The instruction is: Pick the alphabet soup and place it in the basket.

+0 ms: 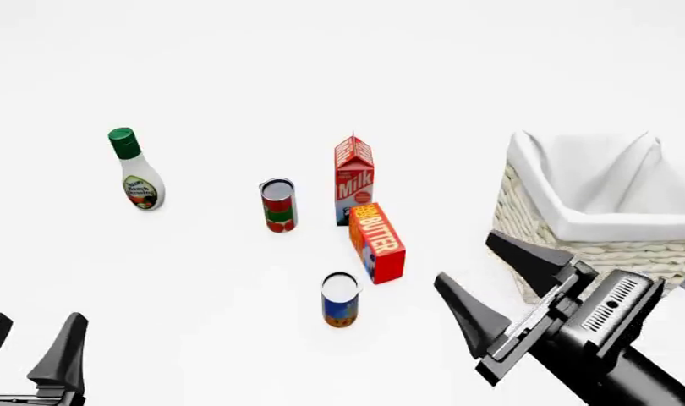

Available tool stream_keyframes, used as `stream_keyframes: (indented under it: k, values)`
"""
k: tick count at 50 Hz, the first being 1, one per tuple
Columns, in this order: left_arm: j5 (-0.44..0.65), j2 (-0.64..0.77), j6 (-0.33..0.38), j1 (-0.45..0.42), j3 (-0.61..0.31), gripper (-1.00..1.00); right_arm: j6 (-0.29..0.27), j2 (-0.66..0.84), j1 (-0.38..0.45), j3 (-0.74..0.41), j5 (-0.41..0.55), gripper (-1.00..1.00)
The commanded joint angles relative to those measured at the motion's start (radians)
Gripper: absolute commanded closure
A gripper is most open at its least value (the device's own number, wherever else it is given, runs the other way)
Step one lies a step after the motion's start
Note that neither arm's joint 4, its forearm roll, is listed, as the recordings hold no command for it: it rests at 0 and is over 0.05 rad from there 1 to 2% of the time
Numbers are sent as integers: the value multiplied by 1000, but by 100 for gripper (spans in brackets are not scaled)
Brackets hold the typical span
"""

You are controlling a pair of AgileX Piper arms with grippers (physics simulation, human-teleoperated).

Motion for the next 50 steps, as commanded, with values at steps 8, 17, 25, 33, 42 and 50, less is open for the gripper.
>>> stream_keyframes:
  k: [8, 17, 25, 33, 42, 50]
  values:
    - [0, 0, 0, 0, 0, -100, 0, 323, 100, -60, -210, -100]
    - [0, 0, 0, 0, 0, -100, 5, 395, 100, -75, -250, -100]
    - [0, 0, 0, 0, 0, -100, 2, 480, 85, -97, -283, -100]
    - [0, 0, 0, 0, 0, -100, 8, 554, 77, -122, -310, -100]
    - [0, 0, 0, 0, 0, -100, 18, 639, 64, -145, -345, -100]
    - [0, 0, 0, 0, 0, -100, 21, 697, 65, -173, -353, -100]
